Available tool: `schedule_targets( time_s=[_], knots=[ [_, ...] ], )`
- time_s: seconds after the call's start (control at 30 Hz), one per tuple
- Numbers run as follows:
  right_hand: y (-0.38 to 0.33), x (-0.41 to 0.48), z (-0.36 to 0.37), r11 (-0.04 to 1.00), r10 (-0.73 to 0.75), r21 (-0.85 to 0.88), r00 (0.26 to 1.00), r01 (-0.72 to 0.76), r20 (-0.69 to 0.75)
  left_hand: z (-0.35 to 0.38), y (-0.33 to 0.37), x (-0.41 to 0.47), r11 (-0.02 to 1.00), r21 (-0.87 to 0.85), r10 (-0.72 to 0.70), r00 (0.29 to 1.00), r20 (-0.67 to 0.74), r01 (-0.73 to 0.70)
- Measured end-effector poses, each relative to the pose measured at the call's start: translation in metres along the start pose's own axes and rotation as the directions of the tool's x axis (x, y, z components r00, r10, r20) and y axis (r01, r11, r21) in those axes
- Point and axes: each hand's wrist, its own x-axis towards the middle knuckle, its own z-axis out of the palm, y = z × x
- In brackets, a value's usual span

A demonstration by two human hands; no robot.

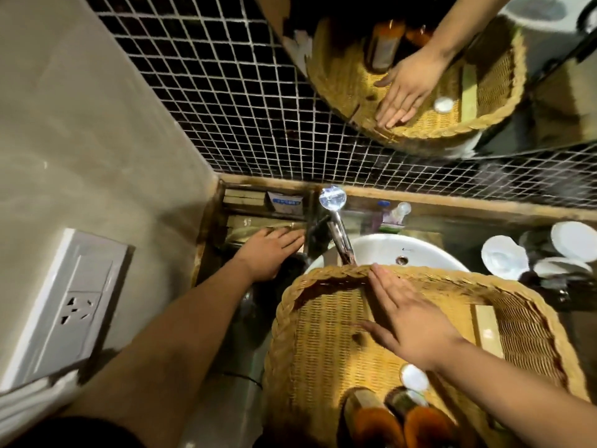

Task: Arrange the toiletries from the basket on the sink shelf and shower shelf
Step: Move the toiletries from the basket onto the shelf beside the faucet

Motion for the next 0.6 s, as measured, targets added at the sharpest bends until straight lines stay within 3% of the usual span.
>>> schedule_targets(
  time_s=[0.33,0.6],
  knots=[
    [0.023,-0.015,0.024,0.974,0.227,-0.019,0.974,-0.227,-0.01,0.011,-0.008,-0.015,0.997,-0.041,-0.07,0.996,0.057,0.072],
    [0.034,-0.023,0.026,0.971,0.239,-0.014,0.971,-0.239,-0.021,0.004,-0.002,-0.002,0.999,0.054,0.0,1.0,0.016,-0.001]
  ],
)
